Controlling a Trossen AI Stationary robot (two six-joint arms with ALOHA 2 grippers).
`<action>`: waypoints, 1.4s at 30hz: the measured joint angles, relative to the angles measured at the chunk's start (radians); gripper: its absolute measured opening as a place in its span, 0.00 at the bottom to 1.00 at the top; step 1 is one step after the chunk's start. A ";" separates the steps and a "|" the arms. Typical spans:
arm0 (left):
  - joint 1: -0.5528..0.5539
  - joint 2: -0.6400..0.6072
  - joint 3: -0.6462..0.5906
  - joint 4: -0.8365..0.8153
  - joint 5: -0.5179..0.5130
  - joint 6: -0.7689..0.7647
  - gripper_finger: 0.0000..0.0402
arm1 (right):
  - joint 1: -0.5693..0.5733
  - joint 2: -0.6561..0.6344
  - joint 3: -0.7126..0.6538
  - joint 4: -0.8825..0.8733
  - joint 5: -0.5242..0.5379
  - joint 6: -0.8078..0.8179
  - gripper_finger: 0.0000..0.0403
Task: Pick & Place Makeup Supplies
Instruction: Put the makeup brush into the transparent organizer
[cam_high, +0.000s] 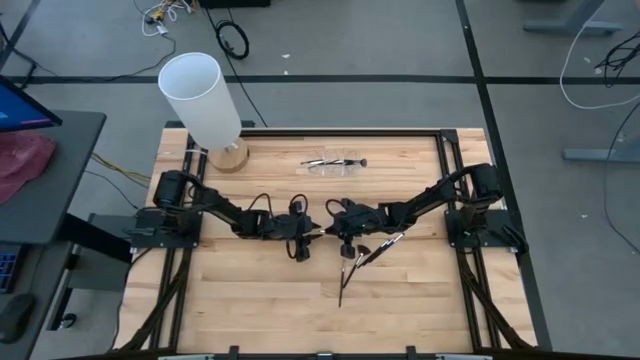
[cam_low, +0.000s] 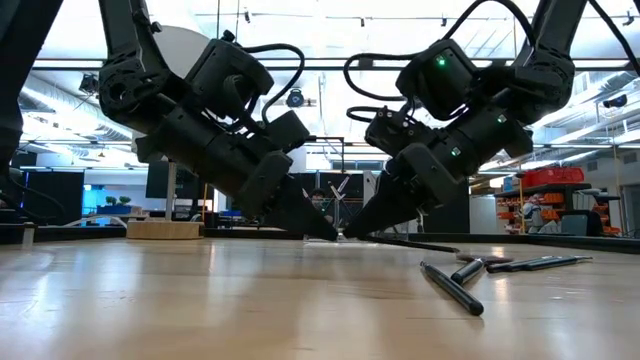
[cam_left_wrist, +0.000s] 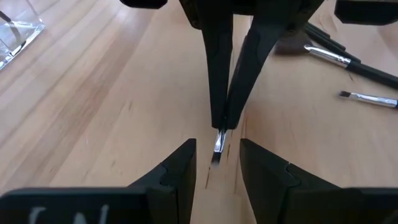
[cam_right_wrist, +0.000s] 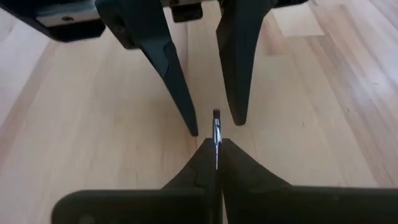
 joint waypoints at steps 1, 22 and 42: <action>0.000 0.000 0.000 0.002 0.000 0.000 0.31 | 0.000 0.000 0.000 0.004 0.000 0.000 0.02; 0.000 -0.001 0.003 0.027 0.001 0.011 0.22 | 0.000 0.000 0.001 0.042 -0.007 0.003 0.02; -0.001 -0.001 0.003 0.028 0.003 0.025 0.03 | -0.001 -0.015 0.001 0.025 0.000 -0.001 0.14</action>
